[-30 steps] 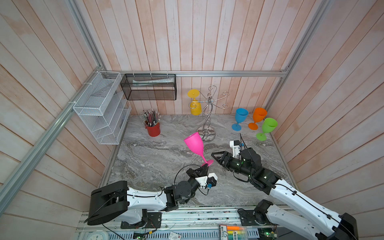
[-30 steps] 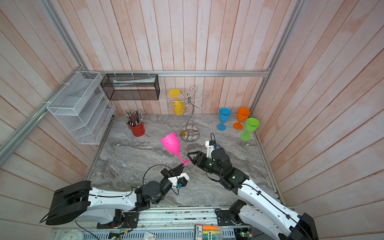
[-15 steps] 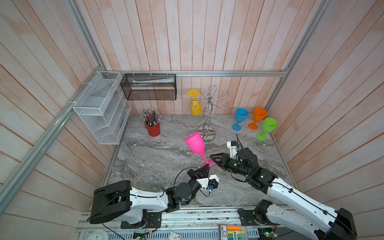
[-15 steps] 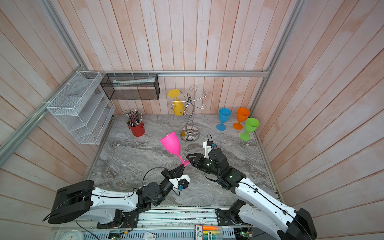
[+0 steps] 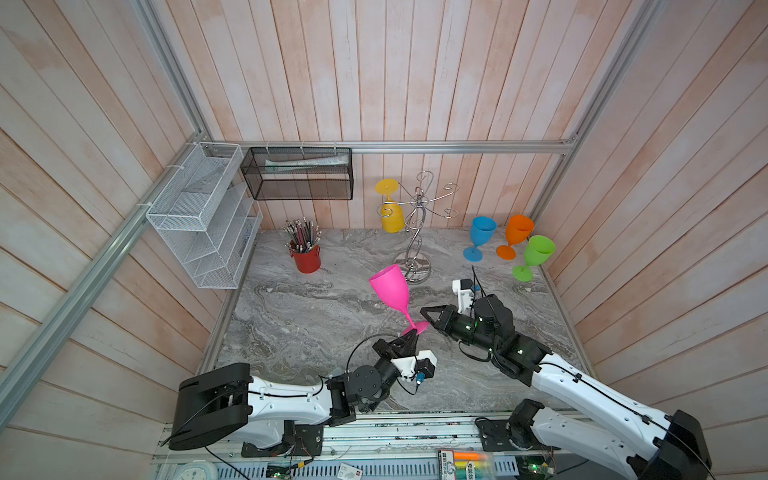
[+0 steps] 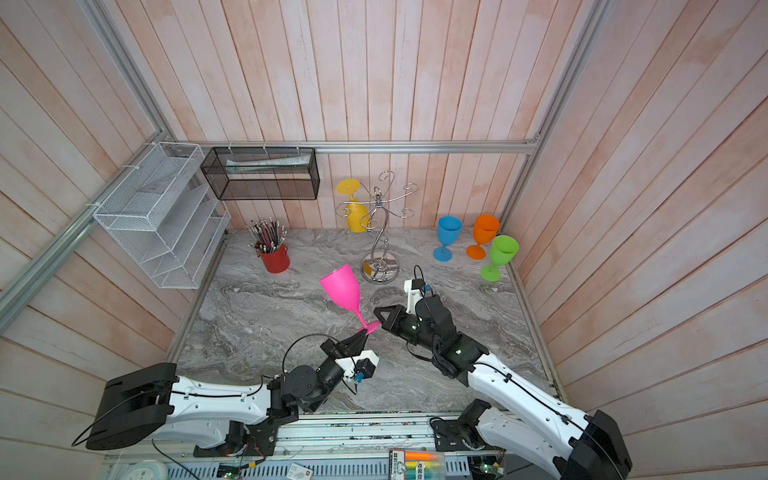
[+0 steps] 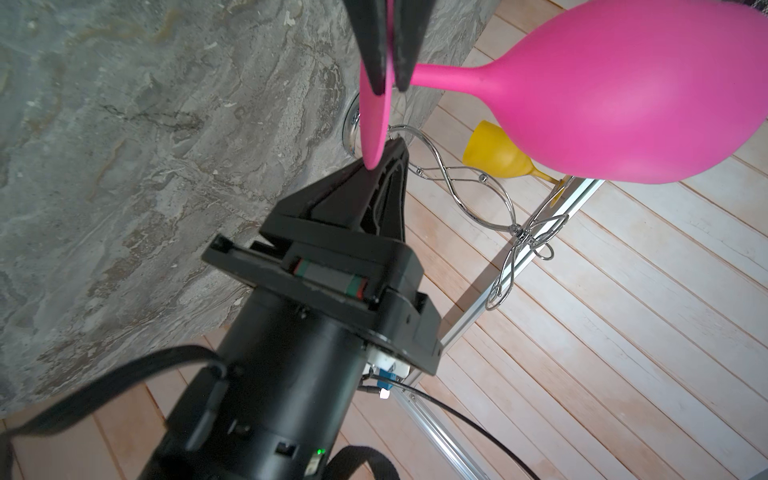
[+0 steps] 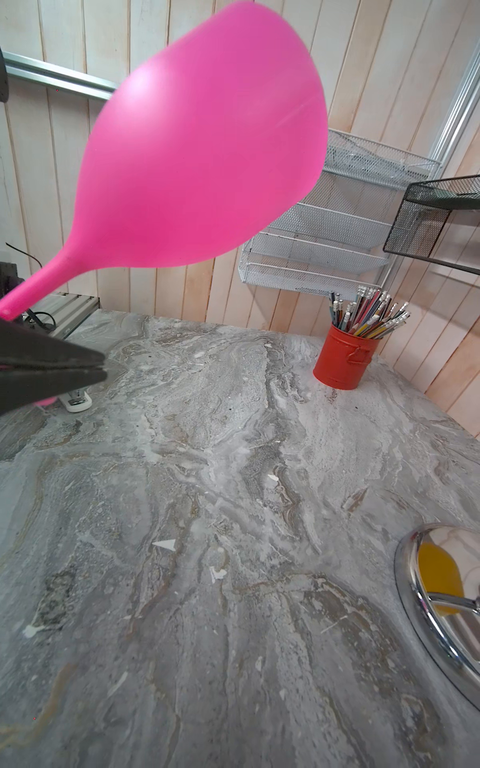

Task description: Take the wine glass off the wine glass rack

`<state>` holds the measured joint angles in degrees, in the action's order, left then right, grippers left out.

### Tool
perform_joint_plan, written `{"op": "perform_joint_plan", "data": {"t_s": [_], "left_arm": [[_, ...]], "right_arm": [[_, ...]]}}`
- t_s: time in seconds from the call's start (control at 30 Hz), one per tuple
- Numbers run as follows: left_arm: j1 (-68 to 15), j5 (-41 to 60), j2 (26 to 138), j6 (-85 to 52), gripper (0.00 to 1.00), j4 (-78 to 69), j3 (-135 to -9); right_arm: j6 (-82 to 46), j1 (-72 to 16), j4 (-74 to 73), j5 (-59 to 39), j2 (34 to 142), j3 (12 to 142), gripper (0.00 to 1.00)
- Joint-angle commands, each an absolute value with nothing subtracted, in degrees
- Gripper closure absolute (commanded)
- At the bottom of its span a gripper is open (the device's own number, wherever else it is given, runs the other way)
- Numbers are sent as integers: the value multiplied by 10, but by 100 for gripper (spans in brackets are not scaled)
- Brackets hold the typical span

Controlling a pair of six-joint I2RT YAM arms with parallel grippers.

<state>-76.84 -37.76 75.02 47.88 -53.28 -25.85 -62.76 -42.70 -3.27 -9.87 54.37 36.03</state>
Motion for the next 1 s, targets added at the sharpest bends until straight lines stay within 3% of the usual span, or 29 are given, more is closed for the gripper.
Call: {"op": "perform_joint_plan", "data": {"t_s": [0.0, 0.27, 0.43, 0.53, 0.73, 0.97], "left_arm": [[-769, -363, 727, 448, 100, -533, -280], [-767, -370, 736, 466, 100, -541, -281], [-760, -363, 741, 481, 100, -570, -269], [-752, -351, 740, 485, 100, -576, -265], [-737, -320, 742, 498, 100, -583, -262], [-732, -314, 771, 532, 100, -589, -271]], "right_arm": [[-620, -434, -29, -101, 547, 352, 100], [-617, -434, -2, -80, 530, 358, 100], [-613, -434, 36, -63, 506, 369, 73], [-615, -434, 48, -62, 494, 373, 63], [-618, -435, 58, -68, 491, 380, 52], [-626, -434, 48, -72, 497, 387, 49]]}}
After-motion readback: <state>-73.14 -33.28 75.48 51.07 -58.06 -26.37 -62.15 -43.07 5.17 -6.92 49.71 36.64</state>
